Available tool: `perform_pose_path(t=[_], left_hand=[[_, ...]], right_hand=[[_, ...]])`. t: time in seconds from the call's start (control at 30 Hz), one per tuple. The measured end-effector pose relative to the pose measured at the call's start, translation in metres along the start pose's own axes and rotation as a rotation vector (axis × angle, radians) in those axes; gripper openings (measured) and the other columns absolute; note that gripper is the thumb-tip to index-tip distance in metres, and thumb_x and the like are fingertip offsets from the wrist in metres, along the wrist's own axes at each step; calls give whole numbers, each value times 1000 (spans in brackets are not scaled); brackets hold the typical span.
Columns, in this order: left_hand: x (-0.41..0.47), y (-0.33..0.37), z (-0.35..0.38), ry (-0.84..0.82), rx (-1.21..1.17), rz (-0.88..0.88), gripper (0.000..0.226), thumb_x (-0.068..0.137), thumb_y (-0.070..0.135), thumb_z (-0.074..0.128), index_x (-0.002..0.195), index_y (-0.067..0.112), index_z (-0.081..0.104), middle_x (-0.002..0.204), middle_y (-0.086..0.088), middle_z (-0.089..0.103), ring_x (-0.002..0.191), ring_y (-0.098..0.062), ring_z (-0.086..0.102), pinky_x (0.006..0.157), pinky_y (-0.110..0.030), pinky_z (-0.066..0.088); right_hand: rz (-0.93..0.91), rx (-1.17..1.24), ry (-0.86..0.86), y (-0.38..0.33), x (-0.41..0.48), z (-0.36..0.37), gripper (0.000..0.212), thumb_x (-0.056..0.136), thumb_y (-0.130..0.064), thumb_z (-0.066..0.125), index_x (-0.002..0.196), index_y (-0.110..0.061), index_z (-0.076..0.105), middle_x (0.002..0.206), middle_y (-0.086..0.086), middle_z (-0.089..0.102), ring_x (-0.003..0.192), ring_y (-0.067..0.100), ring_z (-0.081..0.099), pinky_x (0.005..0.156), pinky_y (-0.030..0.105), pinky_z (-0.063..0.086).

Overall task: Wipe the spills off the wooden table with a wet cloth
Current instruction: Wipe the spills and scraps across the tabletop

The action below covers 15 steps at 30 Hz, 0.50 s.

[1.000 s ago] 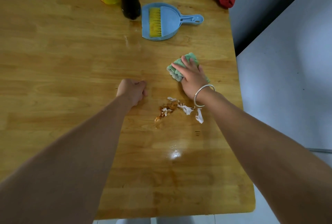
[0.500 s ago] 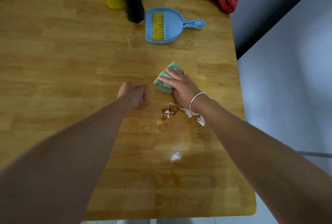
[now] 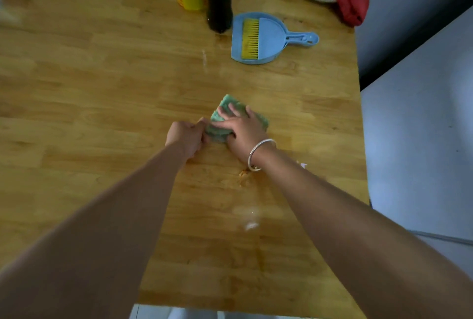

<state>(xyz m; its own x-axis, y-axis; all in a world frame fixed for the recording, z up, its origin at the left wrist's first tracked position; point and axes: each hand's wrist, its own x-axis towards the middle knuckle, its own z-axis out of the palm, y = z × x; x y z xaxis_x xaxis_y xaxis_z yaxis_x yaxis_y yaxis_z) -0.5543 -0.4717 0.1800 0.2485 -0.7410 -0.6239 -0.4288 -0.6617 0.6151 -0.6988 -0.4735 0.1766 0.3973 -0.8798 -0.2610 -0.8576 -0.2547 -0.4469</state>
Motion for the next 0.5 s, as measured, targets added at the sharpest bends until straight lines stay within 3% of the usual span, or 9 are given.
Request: perform_pose_path(t=[0.17,0.27,0.37,0.5], left_hand=[[-1,-2,-1,12,-16,0,52,96,42,52,55,10,55,34,3,43,39,-20,37,38,-19,27],[-3,-1,0,-4,-12,-8,52,98,42,49,57,11,54,49,-4,46,43,-20,37,40,-21,29],[-4,-2,-6,-32,45,-3,51,99,41,47,58,12,54,50,-4,46,42,-18,38,37,-18,31],[-2,-13,-19,-1,101,43,52,98,39,48,55,11,58,47,-3,49,41,-20,42,42,-20,35]], right_hand=[[-40,9,-112,-15,-11,8,59,91,-6,43,146,-29,36,161,-1,11,149,19,0,117,41,-8],[-69,8,-130,-5,-4,2,66,90,3,40,146,-31,34,161,1,12,149,20,3,118,41,-1],[2,31,-38,-2,5,1,68,90,4,40,146,-34,35,160,0,15,148,19,5,119,40,7],[184,-37,95,-19,12,5,58,94,-17,41,144,-45,32,160,-11,12,147,15,7,110,41,17]])
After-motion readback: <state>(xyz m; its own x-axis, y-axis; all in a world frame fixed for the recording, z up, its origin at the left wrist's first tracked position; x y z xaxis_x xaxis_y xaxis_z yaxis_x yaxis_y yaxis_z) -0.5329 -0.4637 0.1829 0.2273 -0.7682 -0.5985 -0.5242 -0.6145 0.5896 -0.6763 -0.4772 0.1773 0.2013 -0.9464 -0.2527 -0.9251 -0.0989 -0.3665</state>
